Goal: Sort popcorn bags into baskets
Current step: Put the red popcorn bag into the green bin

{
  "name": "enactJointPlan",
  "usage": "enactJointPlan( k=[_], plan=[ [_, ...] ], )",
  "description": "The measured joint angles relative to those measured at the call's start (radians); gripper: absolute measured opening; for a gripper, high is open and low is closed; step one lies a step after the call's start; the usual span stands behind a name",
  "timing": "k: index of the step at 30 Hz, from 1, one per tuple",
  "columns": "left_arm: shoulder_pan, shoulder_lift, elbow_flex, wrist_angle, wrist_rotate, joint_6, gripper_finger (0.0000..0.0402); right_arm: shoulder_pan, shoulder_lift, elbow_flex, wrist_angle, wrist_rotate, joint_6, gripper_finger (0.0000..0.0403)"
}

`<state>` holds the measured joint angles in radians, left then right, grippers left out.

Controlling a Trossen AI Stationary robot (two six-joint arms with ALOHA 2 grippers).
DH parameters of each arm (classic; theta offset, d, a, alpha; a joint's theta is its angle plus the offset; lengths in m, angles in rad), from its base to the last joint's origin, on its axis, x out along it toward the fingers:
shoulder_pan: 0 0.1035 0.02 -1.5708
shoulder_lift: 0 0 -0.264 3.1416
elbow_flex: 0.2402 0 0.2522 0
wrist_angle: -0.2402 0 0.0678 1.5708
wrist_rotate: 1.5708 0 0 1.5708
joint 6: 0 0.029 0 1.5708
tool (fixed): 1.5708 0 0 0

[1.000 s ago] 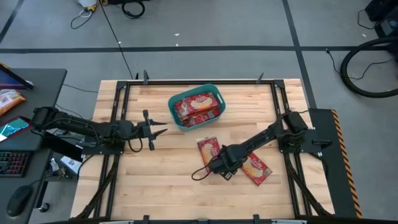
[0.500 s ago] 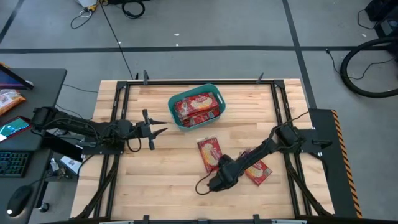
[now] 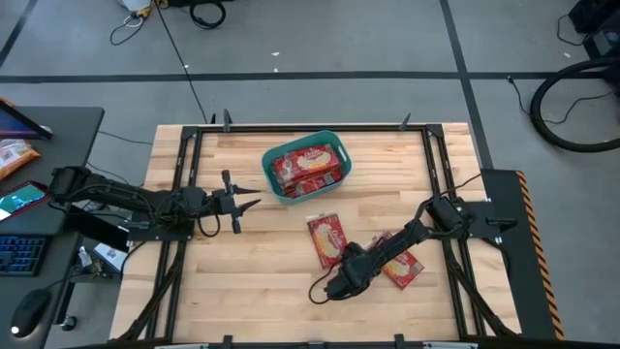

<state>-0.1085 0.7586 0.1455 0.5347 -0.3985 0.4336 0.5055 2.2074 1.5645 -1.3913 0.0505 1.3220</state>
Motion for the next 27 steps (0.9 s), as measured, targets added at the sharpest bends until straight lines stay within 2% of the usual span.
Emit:
enactJointPlan(
  k=[12,18,22,27],
  plan=[
    [0.000,0.000,0.000,0.000,0.000,0.000,0.0117,0.010,-0.001,-0.002,-0.001,-0.018,-0.061,0.0009],
    [0.000,0.000,0.000,0.000,0.000,-0.006,0.0117,-0.004,-0.001,0.071,-0.058,0.026,-0.087,0.0009],
    [0.000,0.000,0.000,0.000,0.000,-0.003,0.0117,-0.017,-0.002,0.158,-0.190,0.115,-0.104,0.0006],
    [0.000,0.000,0.000,0.000,0.000,-0.003,0.0117,-0.050,-0.028,0.220,-0.183,0.230,-0.144,0.0005]
  ],
)
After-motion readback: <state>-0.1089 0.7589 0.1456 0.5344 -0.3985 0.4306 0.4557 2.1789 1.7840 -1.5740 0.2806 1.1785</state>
